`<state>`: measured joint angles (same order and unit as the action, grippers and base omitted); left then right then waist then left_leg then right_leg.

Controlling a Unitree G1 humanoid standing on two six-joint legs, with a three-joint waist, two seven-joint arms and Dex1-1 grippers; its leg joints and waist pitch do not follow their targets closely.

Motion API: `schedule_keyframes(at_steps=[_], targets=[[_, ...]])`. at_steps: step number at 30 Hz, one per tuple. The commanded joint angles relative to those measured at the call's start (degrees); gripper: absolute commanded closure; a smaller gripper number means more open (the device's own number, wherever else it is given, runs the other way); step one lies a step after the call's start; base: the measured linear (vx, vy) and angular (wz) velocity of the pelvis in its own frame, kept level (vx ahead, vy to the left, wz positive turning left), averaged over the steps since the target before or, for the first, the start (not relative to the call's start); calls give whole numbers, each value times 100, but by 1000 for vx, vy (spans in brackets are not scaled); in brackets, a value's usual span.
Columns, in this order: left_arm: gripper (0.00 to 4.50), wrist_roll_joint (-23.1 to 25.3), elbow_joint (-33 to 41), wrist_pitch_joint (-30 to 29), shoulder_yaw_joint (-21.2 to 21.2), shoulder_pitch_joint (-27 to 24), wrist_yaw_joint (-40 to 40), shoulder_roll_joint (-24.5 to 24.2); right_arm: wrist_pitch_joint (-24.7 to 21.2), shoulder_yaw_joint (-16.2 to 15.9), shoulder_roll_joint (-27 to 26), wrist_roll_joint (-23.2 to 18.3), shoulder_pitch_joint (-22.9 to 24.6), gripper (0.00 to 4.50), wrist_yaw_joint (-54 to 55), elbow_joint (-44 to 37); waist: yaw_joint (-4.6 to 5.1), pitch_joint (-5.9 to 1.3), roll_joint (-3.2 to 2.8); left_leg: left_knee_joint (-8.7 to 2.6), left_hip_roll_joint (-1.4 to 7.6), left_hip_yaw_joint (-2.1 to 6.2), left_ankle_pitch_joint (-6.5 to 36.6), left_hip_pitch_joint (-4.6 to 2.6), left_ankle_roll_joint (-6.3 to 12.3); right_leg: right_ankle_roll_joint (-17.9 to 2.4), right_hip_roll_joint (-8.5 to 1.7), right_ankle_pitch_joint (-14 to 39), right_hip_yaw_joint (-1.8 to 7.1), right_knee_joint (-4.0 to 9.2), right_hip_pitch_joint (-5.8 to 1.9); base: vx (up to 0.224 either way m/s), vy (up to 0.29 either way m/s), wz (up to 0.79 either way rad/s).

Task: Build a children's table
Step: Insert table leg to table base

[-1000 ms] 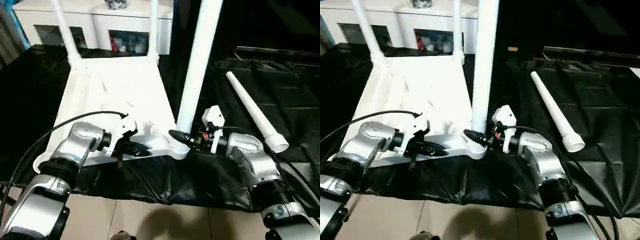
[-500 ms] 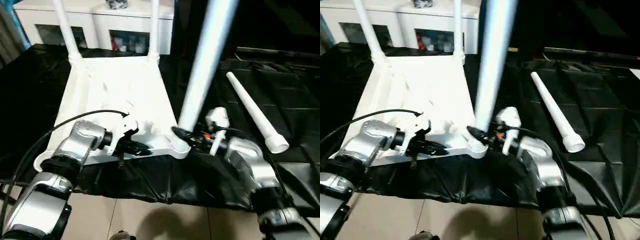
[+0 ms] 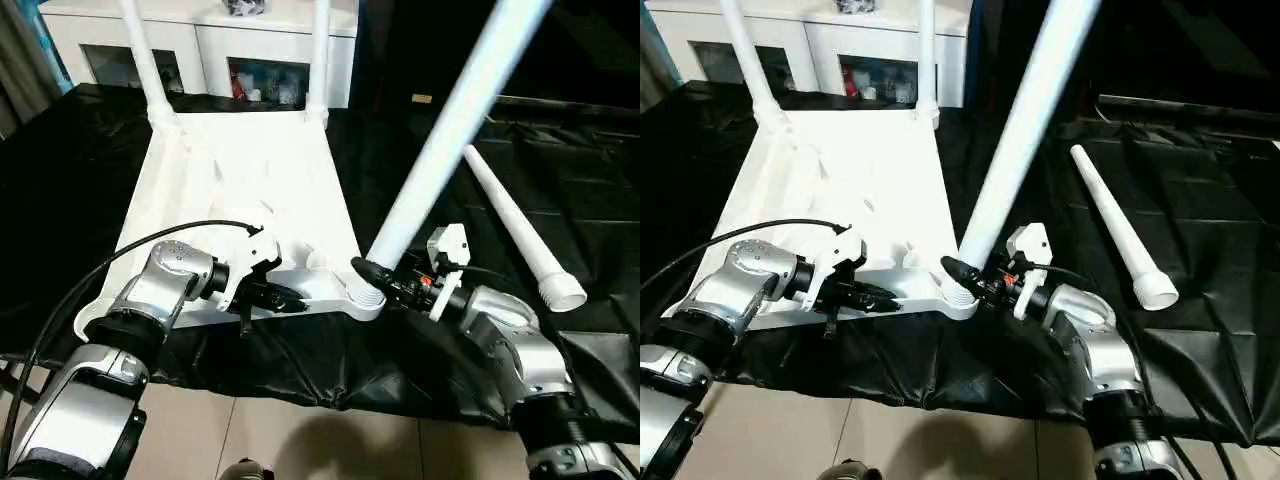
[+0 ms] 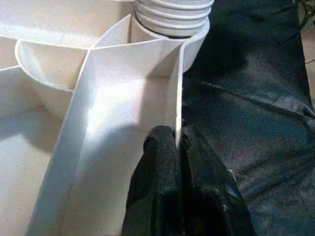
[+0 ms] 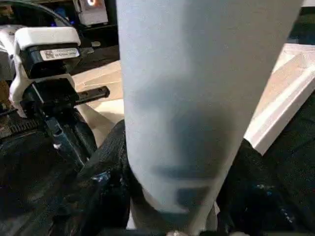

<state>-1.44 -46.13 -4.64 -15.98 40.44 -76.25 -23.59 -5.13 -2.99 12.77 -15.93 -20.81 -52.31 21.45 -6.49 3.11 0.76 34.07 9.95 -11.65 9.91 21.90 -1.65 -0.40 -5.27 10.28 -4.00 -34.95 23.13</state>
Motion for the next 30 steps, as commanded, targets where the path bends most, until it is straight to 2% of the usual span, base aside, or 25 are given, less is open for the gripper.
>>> schedule_keyframes(at_steps=[1,3,5,7,8,10,14,17,18,19,24,25,29,30], targets=[[450,-90,184,58,151,114,44,-4,-211,-426,12,337,-70,262,-87,417,5,-332,32,-519,390,214,1841,-159,-126,-1056,-484,2069,307,488,-173,0,0,0],[450,-80,217,50,139,101,25,-6,-229,-550,10,435,-217,262,-185,567,21,-322,31,-526,390,218,1900,-156,-164,-1063,-480,2109,307,490,-172,0,0,0],[450,-77,233,43,137,94,16,-3,-260,-773,49,570,-362,262,-378,711,35,-321,63,-528,393,216,1958,-165,-198,-1085,-477,2118,306,489,-165,0,0,0],[450,-76,233,43,136,93,13,-4,-342,-872,77,615,-407,263,-480,752,33,-318,46,-535,400,221,1988,-173,-215,-1083,-476,2082,312,484,-164,0,0,0],[450,-72,233,43,132,94,9,-6,-322,-911,86,645,-420,263,-535,777,30,-321,73,-538,403,216,2002,-175,-216,-1079,-472,2030,315,482,-169,0,0,0],[450,-68,222,45,126,97,6,-10,-364,-1025,118,678,-440,263,-765,824,19,-331,84,-534,402,214,1962,-178,-204,-1100,-473,1917,314,466,-171,0,0,0],[450,-65,213,53,121,94,15,-26,-318,-1056,133,684,-421,263,-823,876,8,-335,101,-530,400,209,1950,-180,-191,-1118,-480,1896,315,469,-178,0,0,0],[450,-62,208,56,128,90,14,-36,-267,-1000,123,639,-405,263,-803,934,5,-336,79,-536,403,214,1982,-184,-211,-1118,-476,1905,313,470,-173,0,0,0],[450,-62,208,56,128,90,14,-36,-267,-1000,123,639,-405,263,-803,934,11,-333,90,-538,402,214,2010,-181,-218,-1117,-472,1915,313,473,-173,0,0,0],[450,-51,194,65,149,92,13,-33,-207,-718,36,546,-398,263,-549,1004,12,-335,71,-541,403,216,2049,-185,-236,-1118,-474,1930,313,478,-170,0,0,0],[450,-56,181,62,180,92,44,-15,-242,-145,-103,210,-390,263,-58,1074,31,-325,34,-557,402,244,2341,-205,-327,-1098,-479,2177,310,506,-152,0,0,0],[450,-65,173,59,196,94,68,-3,-307,13,-126,83,-340,263,42,1040,37,-324,43,-565,404,242,2352,-206,-334,-1090,-475,2180,313,515,-152,0,0,0],[450,-83,169,32,218,92,102,22,-427,113,-69,-43,48,263,32,743,22,-326,14,-570,410,247,2400,-213,-346,-1063,-477,2119,320,523,-153,0,0,0],[450,-85,169,30,219,92,103,22,-429,113,-67,-42,73,263,29,721,15,-338,20,-568,406,235,2321,-211,-329,-1090,-465,1945,321,509,-157,0,0,0]])
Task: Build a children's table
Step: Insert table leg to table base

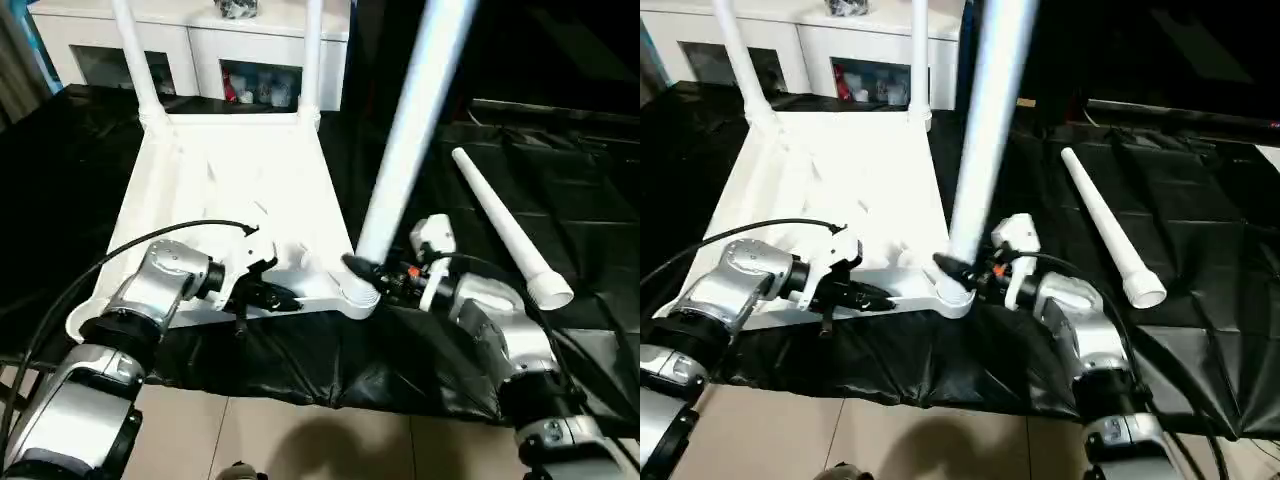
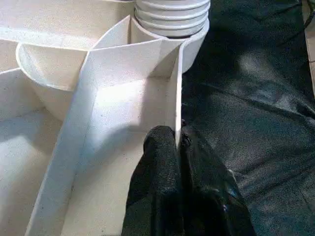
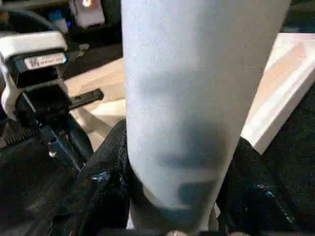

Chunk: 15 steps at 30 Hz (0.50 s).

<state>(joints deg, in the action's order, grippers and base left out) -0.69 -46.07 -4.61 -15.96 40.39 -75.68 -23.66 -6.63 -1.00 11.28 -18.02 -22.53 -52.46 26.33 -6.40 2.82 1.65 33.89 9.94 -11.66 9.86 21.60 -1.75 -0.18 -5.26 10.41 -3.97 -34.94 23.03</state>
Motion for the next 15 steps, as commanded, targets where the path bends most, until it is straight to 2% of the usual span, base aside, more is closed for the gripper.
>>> schedule_keyframes(at_steps=[1,2,3,4,7,9,13,15], targets=[[450,-164,164,23,221,96,49,31,-284,-86,87,167,301,263,37,181,4,-314,-64,-554,406,234,2271,-177,-307,-1126,-459,1831,317,495,-159,0,0,0],[450,-165,159,24,221,96,58,36,-320,-89,94,138,413,263,14,35,-8,-314,-60,-544,399,217,2140,-166,-258,-1181,-463,1687,317,488,-168,0,0,0],[450,-167,152,21,219,97,67,40,-369,-85,94,100,499,263,11,-99,-18,-313,-82,-539,398,215,2127,-172,-253,-1188,-467,1675,320,488,-161,0,0,0],[450,-168,147,21,218,98,73,43,-399,-86,94,78,550,263,13,-181,-28,-313,-62,-542,395,211,2086,-168,-229,-1173,-462,1667,317,490,-174,0,0,0],[450,-166,109,32,216,105,86,55,-456,-191,117,115,665,263,62,-409,-40,-307,-74,-551,399,218,2077,-164,-230,-1152,-467,1763,316,497,-176,0,0,0],[450,-160,100,33,212,111,82,59,-481,-269,139,162,661,263,62,-432,-38,-307,-79,-552,400,221,2115,-169,-257,-1141,-470,1822,315,504,-171,0,0,0],[450,-133,101,43,195,123,57,66,-355,-598,182,507,383,263,-11,-214,-22,-296,-66,-560,397,227,2158,-167,-295,-1112,-466,1918,310,508,-164,0,0,0],[450,-131,112,36,195,119,53,68,-349,-642,187,556,343,263,-34,-194,-5,-285,-64,-555,396,234,2268,-172,-308,-1065,-480,2154,317,532,-154,0,0,0]])
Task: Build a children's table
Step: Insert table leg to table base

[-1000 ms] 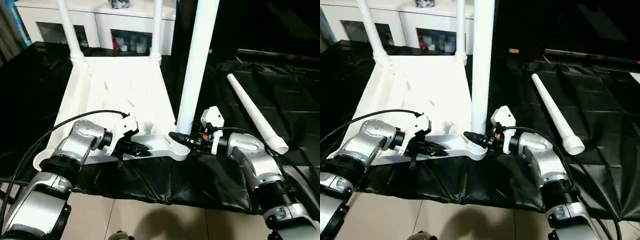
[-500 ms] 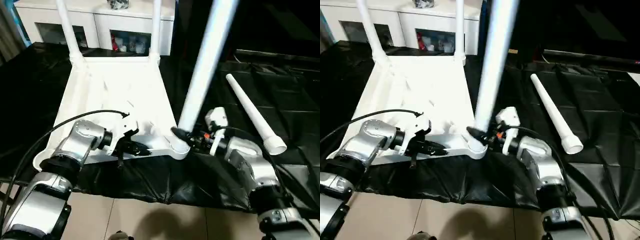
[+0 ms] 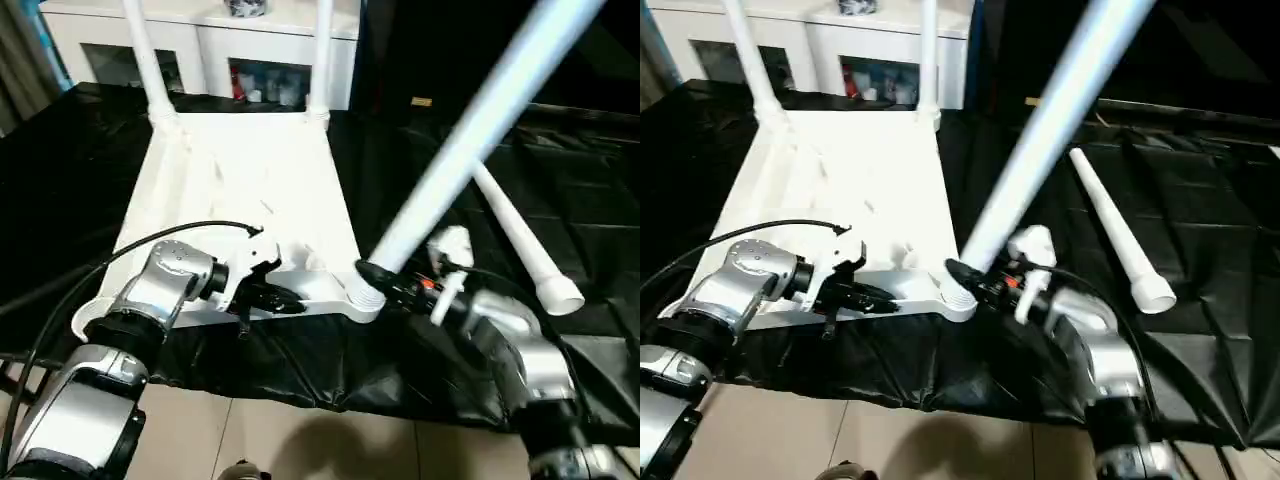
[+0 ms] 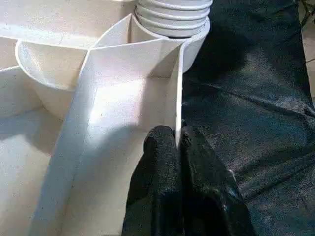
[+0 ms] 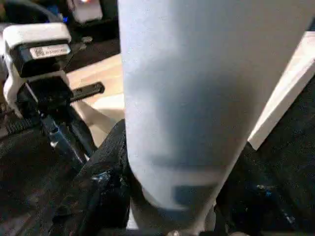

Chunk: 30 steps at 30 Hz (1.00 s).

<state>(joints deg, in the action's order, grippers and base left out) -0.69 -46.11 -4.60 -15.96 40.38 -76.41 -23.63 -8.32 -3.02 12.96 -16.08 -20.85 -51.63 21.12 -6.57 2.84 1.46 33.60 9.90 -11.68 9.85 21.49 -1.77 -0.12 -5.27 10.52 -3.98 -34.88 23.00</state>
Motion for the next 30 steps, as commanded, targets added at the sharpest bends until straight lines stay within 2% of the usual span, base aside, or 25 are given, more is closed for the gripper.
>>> schedule_keyframes(at_steps=[1,2,3,5,6,8,9,10,13,14,18,19,20,21,23,27,29,30], targets=[[450,-115,159,29,176,99,98,57,-209,-641,53,520,3,263,-264,451,21,-282,-1,-528,401,240,2283,-156,-292,-1060,-487,2228,318,530,-152,0,0,0],[450,-111,167,29,172,94,93,55,-221,-695,66,556,-34,263,-312,479,27,-275,-16,-530,398,248,2304,-153,-296,-1051,-487,2307,316,528,-151,0,0,0],[450,-102,183,28,165,87,88,52,-234,-876,120,678,-128,263,-475,580,40,-268,30,-528,405,242,2345,-167,-290,-1013,-490,2460,315,552,-138,0,0,0],[450,-99,193,26,163,84,89,52,-218,-990,161,746,-168,263,-583,634,37,-257,3,-529,408,253,2372,-170,-305,-951,-499,2643,321,561,-128,0,0,0],[450,-99,202,19,162,83,90,51,-204,-1054,186,782,-186,263,-641,663,38,-256,12,-532,417,256,2416,-182,-319,-919,-507,2690,329,572,-121,0,0,0],[450,-101,208,12,164,89,93,46,-255,-1162,224,778,-212,263,-810,699,27,-261,14,-543,421,257,2423,-189,-325,-935,-496,2564,334,564,-123,0,0,0],[450,-101,209,11,167,91,95,39,-257,-1200,246,784,-205,263,-858,700,22,-274,78,-540,422,257,2340,-180,-291,-959,-498,2460,329,539,-140,0,0,0],[450,-103,214,11,167,89,99,32,-242,-1219,256,802,-188,263,-889,701,17,-277,63,-541,423,253,2302,-178,-283,-975,-499,2394,333,534,-141,0,0,0],[450,-109,233,3,167,79,103,23,-181,-1200,243,808,-154,263,-864,719,23,-270,67,-541,416,242,2307,-183,-282,-1007,-498,2356,332,542,-137,0,0,0],[450,-109,246,2,164,70,100,18,-162,-1182,233,793,-143,263,-845,731,16,-269,36,-542,419,246,2328,-191,-292,-1006,-501,2373,333,543,-130,0,0,0],[450,-101,281,63,128,49,-27,3,-53,-1073,193,703,-114,263,-878,787,35,-273,23,-553,416,249,2431,-192,-339,-1041,-478,2254,330,541,-136,0,0,0],[450,-107,273,94,108,50,-135,0,-9,-1029,170,663,-116,263,-935,804,38,-278,-5,-555,417,248,2450,-197,-349,-1063,-474,2207,331,540,-137,0,0,0],[450,-107,273,94,108,50,-135,0,-9,-1029,170,663,-116,263,-935,804,41,-276,5,-552,415,247,2452,-193,-346,-1077,-476,2185,331,538,-138,0,0,0],[450,-143,284,154,46,41,-420,-22,39,-1005,142,598,-153,263,-1078,880,32,-279,-22,-550,410,243,2443,-202,-346,-1100,-476,2146,334,544,-141,0,0,0],[450,-152,289,170,17,39,-529,-32,60,-1001,131,585,-176,263,-1124,921,35,-282,-10,-550,410,237,2419,-186,-329,-1129,-469,2078,332,532,-154,0,0,0],[450,-15,10,313,-70,200,-557,-4,316,-991,21,648,-439,263,-1207,1379,23,-300,-29,-542,417,216,2215,-183,-314,-1290,-456,1690,318,475,-178,0,0,0],[450,25,-66,316,-57,247,-446,21,350,-989,6,656,-477,263,-1193,1448,21,-292,-19,-543,415,214,2230,-184,-309,-1305,-459,1740,317,484,-180,0,0,0],[450,44,-105,310,-45,271,-377,37,367,-987,-2,660,-496,263,-1180,1486,21,-274,-25,-550,420,224,2360,-193,-336,-1264,-466,1965,318,502,-170,0,0,0]])
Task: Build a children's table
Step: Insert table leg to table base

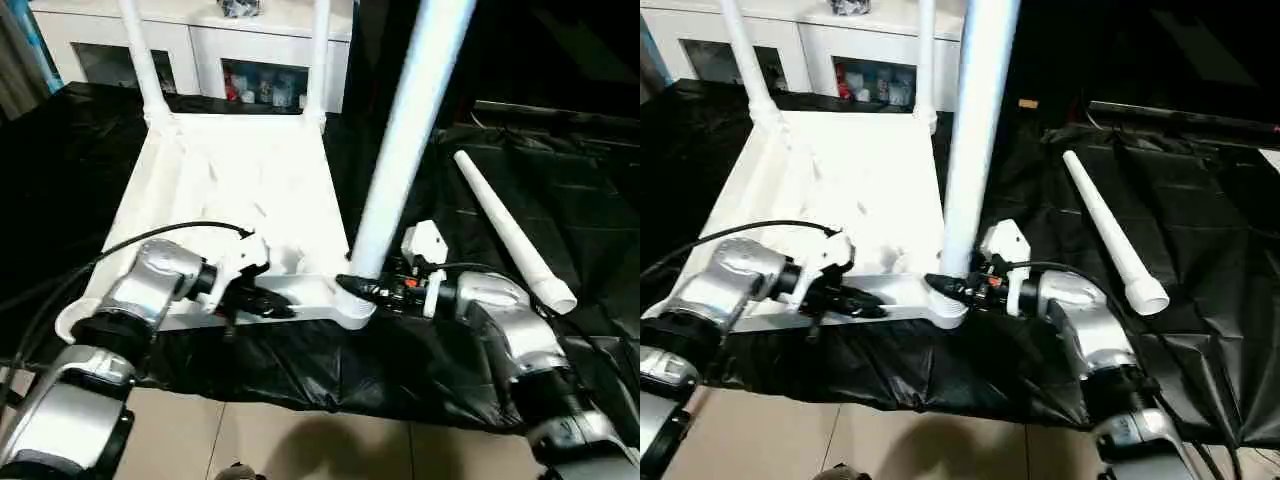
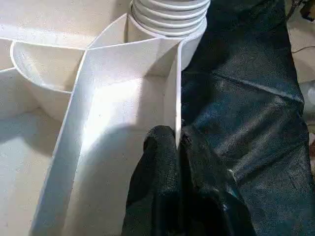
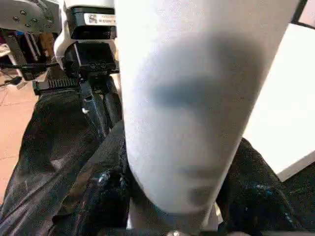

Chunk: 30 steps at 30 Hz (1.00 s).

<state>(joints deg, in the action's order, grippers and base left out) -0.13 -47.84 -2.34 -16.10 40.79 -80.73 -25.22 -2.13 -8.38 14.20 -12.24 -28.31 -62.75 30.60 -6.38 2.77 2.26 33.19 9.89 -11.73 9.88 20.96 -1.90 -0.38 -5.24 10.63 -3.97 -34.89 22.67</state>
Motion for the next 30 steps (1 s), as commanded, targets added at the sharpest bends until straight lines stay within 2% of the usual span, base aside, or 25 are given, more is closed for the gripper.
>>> schedule_keyframes(at_steps=[1,2,3,4,5,6,7,8,9,10,12,13,14,16,17,19,22,23,25,26,28,29,30], targets=[[450,-12,69,84,-31,230,54,195,-252,-452,-126,276,250,263,-68,538,-2,-259,-100,-510,421,238,2463,-151,-337,-1182,-479,2175,319,525,-130,0,0,0],[450,32,11,66,5,276,240,231,-198,-424,-153,313,212,263,23,620,3,-259,-83,-509,424,243,2509,-157,-345,-1158,-486,2274,320,532,-121,0,0,0],[450,127,-109,-13,104,387,776,315,-2,-297,-266,491,51,263,633,936,18,-243,-84,-512,421,258,2599,-166,-378,-1105,-503,2523,325,556,-92,0,0,0],[450,163,-164,-57,150,437,1004,350,81,-237,-317,572,-29,263,920,1089,35,-219,-85,-502,408,279,2834,-212,-431,-1003,-513,2983,317,609,-49,0,0,0],[450,178,-233,-165,261,530,1425,424,177,-118,-400,642,-156,263,1373,1317,58,-192,-83,-479,392,317,3031,-243,-470,-819,-544,3580,290,670,-17,0,0,0],[450,178,-233,-165,261,530,1425,424,177,-118,-400,642,-156,263,1373,1317,71,-190,-81,-477,384,339,3101,-251,-479,-712,-546,3832,263,703,-24,-56,5,-8],[450,181,-273,-236,335,588,1687,471,229,-42,-450,673,-233,263,1635,1451,88,-198,-65,-495,388,382,3114,-210,-454,-535,-560,4053,238,732,-72,-56,5,-8],[450,181,-273,-236,335,588,1687,471,229,-42,-450,673,-233,263,1635,1451,103,-205,-111,-525,411,402,3161,-207,-474,-519,-554,3950,226,734,-76,0,0,0],[450,171,-290,-412,452,689,2125,578,235,150,-581,627,-401,263,2114,1724,121,-214,-90,-543,421,402,3187,-207,-477,-544,-538,3815,218,733,-87,0,0,0],[450,176,-262,-573,538,754,2503,679,230,297,-695,606,-540,263,2573,1950,161,-223,-121,-563,426,407,3245,-202,-546,-686,-529,3523,206,688,-86,0,0,0],[450,155,-174,-751,617,784,2795,796,204,402,-797,595,-660,263,2980,2147,179,-239,-122,-567,420,399,3260,-210,-574,-776,-516,3176,190,687,-97,0,0,0],[450,155,-174,-751,617,784,2795,796,204,402,-797,595,-660,263,2980,2147,180,-248,-130,-574,422,391,3174,-192,-564,-841,-518,2971,197,671,-111,0,0,0],[450,126,8,-925,659,761,2975,939,119,479,-906,567,-780,263,3326,2354,182,-253,-123,-592,424,357,2863,-123,-516,-968,-506,2436,219,625,-142,0,0,0],[450,184,489,-1119,539,563,3067,1215,-10,562,-1101,552,-989,263,3756,2777,175,-262,-114,-573,433,322,2735,-159,-513,-1140,-519,2131,237,600,-125,0,0,0],[450,227,670,-1147,451,472,3054,1297,-61,606,-1173,528,-1054,263,3834,2912,168,-263,-110,-550,402,295,2594,-127,-435,-1120,-521,2125,238,612,-150,0,0,0],[450,231,830,-1209,377,359,3030,1393,-94,598,-1228,548,-1112,263,3877,3005,157,-274,-112,-550,409,290,2380,-106,-376,-1119,-523,1968,245,593,-174,0,0,0],[450,209,970,-1308,325,257,3042,1482,-80,599,-1282,605,-1185,263,3930,3127,150,-308,-101,-523,396,240,1995,-118,-256,-1223,-468,1361,243,532,-186,34,-9,0],[450,231,1008,-1326,284,205,3063,1484,-76,688,-1344,572,-1255,263,4011,3206,151,-313,-70,-503,380,219,1905,-117,-195,-1241,-471,1340,246,534,-189,0,0,0],[450,247,1033,-1297,238,171,3038,1446,-64,720,-1399,573,-1312,263,4064,3254,142,-313,-79,-500,376,217,1793,-100,-155,-1246,-477,1347,244,532,-203,0,0,0],[450,246,1032,-1282,233,167,3023,1425,-55,712,-1418,577,-1322,263,4057,3253,144,-309,-61,-500,374,211,1696,-90,-127,-1232,-469,1369,236,533,-219,0,0,0],[450,239,1063,-1285,224,151,3004,1379,-15,688,-1463,596,-1355,263,4052,3276,137,-300,-75,-512,376,215,1754,-111,-133,-1184,-466,1547,235,553,-210,0,0,0],[450,250,1074,-1261,222,151,2984,1336,-17,656,-1488,631,-1386,263,4079,3303,143,-293,-53,-520,379,219,1829,-117,-154,-1143,-465,1708,233,570,-206,0,0,0],[450,256,1069,-1241,224,153,2971,1309,-8,651,-1504,632,-1401,263,4071,3312,138,-295,-67,-525,382,228,1860,-125,-175,-1130,-470,1777,232,568,-199,0,0,0]])
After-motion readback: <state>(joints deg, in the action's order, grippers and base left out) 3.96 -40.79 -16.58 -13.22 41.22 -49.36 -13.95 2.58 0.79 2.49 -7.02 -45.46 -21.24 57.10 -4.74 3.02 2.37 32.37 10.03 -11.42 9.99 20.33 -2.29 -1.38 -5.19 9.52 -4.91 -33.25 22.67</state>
